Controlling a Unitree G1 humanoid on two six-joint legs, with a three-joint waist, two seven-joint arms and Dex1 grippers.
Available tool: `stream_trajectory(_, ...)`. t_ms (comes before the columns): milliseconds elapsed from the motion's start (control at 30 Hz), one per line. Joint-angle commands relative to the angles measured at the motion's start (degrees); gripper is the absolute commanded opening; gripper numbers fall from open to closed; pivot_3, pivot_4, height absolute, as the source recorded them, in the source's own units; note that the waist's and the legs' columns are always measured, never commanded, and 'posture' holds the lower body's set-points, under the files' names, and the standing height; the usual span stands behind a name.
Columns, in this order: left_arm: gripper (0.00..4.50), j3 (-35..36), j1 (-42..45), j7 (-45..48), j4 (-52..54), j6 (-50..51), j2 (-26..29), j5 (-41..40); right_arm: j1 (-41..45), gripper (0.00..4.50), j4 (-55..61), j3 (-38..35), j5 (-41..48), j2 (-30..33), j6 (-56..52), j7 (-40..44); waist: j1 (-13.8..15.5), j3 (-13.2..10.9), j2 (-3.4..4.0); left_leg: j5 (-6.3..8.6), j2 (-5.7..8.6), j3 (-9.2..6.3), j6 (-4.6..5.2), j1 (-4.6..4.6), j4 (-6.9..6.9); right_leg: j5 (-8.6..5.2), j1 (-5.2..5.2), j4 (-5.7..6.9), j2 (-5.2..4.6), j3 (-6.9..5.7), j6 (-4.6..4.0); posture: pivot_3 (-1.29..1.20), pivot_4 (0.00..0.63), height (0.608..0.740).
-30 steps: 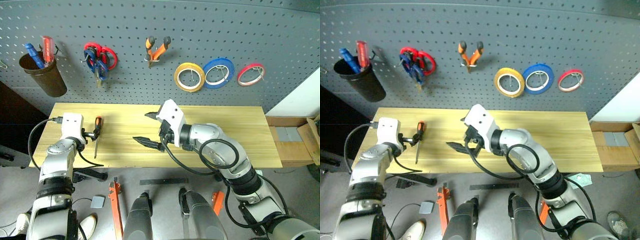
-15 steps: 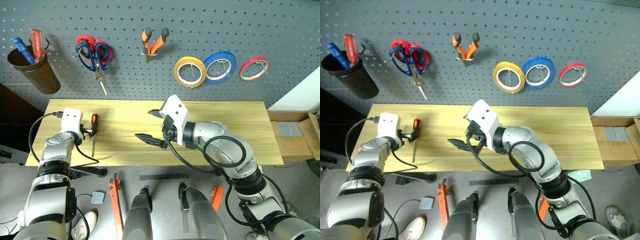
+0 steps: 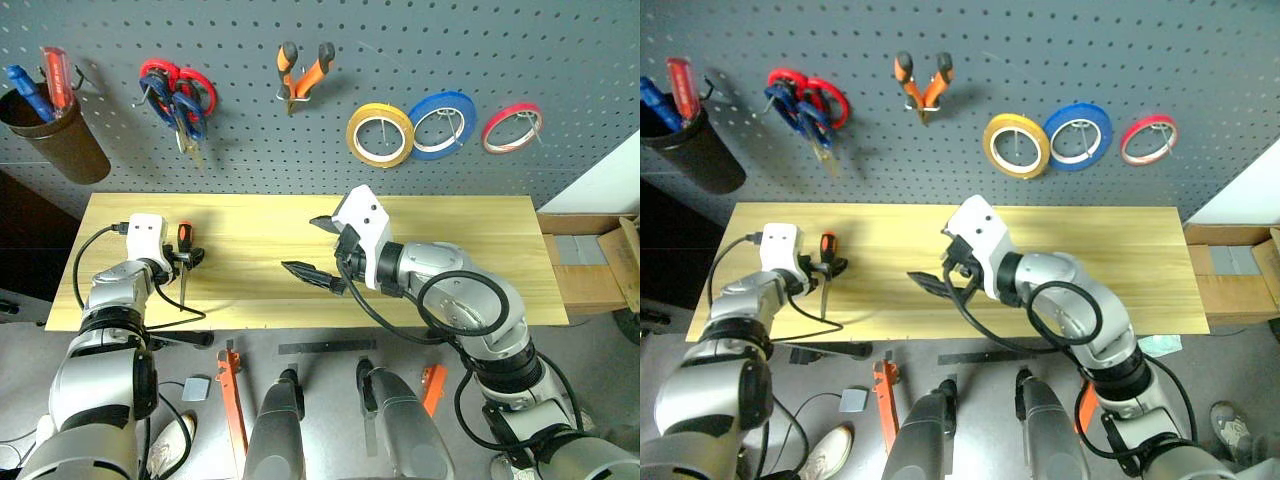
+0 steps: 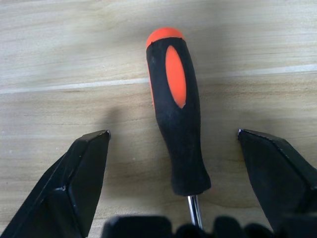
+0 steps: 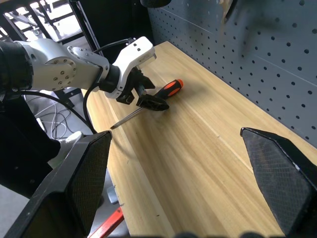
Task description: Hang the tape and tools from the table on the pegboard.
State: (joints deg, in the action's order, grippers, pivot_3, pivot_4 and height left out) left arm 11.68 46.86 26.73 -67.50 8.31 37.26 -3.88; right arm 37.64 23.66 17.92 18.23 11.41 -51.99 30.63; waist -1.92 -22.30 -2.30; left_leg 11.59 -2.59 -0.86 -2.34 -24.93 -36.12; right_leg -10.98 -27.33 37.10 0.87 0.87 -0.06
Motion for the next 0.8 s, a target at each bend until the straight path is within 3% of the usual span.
stream_trajectory(33, 3.11, -0.2, 0.5, -0.2, -0.6, -0.6, 0.9, 0.5, 0.1, 4.5, 2.9, -1.0, 1.0, 0.1, 0.3, -0.3, 0.0, 0.0, 0.0, 0.0, 0.0, 0.0, 0.0, 0.0, 0.0, 0.0, 0.0, 0.0, 0.0, 0.0, 0.0, -0.06, 0.452, 0.74)
stream_trajectory(267, 0.63, -0.2, 0.6, -0.9, -1.0, -1.2, 1.2, 0.9, 0.5, 4.5, 2.0, -0.9, 0.9, 0.5, 1.2, -0.2, 0.0, 0.0, -0.01, 0.0, 0.0, 0.01, -0.01, 0.0, 0.03, 0.0, -0.01, -0.02, 0.0, 0.0, 0.0, -0.06, 0.435, 0.74)
stream_trajectory(467, 0.52, 0.0, 1.0, -1.2, -0.7, -1.1, 1.7, 1.1, 0.5, 4.5, 0.3, -0.6, 0.2, 0.9, 3.6, 0.4, 0.0, 0.0, -0.05, 0.0, 0.0, 0.02, -0.01, 0.0, 0.03, 0.0, -0.01, -0.02, 0.0, -0.02, 0.01, -0.05, 0.384, 0.74)
stream_trajectory(567, 0.52, 0.6, -1.3, -1.7, 5.6, 0.8, 1.1, 0.0, 1.1, 4.5, 0.4, -2.7, 1.9, 1.7, 4.6, 2.0, 0.0, 0.1, -0.19, -0.01, 0.0, 0.02, -0.02, 0.0, 0.03, 0.01, -0.01, -0.02, 0.0, -0.04, 0.01, -0.04, 0.35, 0.74)
stream_trajectory(733, 0.52, 3.1, -13.2, -6.2, 32.8, 10.6, -2.4, -3.4, 1.0, 4.5, -0.9, -5.9, 5.3, 2.1, 6.3, 5.5, 0.1, 0.5, -0.53, -0.13, -0.02, -0.05, -0.61, -0.06, 0.07, 0.04, -0.01, -0.02, -0.11, -0.1, 0.01, 0.0, 0.275, 0.74)
stream_trajectory(800, 0.52, 5.8, -20.7, -11.2, 51.7, 19.2, -5.9, -5.3, 0.1, 4.5, 0.1, -8.5, 8.6, 2.0, 5.6, 6.7, 0.2, 0.9, -0.75, -0.2, -0.04, -0.11, -0.91, -0.08, 0.08, 0.06, -0.01, 0.01, -0.16, -0.11, 0.01, 0.02, 0.242, 0.74)
